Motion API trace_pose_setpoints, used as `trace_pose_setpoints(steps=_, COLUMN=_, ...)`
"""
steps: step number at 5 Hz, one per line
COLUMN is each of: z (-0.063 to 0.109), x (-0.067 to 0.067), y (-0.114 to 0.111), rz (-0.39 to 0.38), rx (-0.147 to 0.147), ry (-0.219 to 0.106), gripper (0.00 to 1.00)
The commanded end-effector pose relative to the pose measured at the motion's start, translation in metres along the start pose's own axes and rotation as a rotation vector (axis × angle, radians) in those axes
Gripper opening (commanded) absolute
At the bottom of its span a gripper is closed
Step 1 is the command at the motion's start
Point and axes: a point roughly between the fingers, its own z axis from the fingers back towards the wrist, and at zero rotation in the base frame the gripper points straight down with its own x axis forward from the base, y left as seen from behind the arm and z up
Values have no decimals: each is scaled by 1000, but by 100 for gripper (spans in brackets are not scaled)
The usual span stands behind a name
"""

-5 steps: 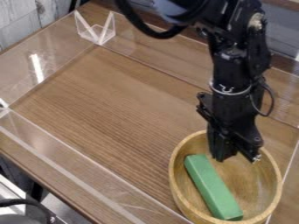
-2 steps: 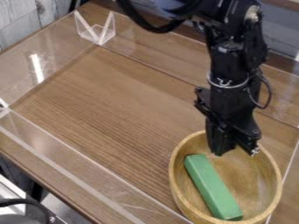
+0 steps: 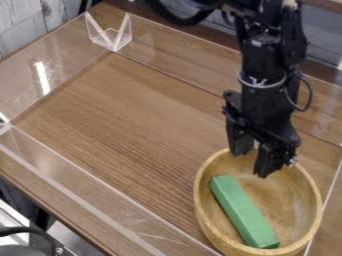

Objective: Put the green block in the brown bowl

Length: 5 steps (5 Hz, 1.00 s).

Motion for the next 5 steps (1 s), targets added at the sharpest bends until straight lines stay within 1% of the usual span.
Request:
trace_pose_setpoints(steps=1, z=21, x=12, y=6, rz=-1, rx=16, ry=-69, gripper=100)
trace_pose_setpoints(steps=3, z=28, x=23, y=14, rz=-8, rx=21, ry=-85, gripper=100)
trace_pose_setpoints(steps=5, z=33, x=44, y=27, rz=-18, rx=36, ry=-116, gripper=100)
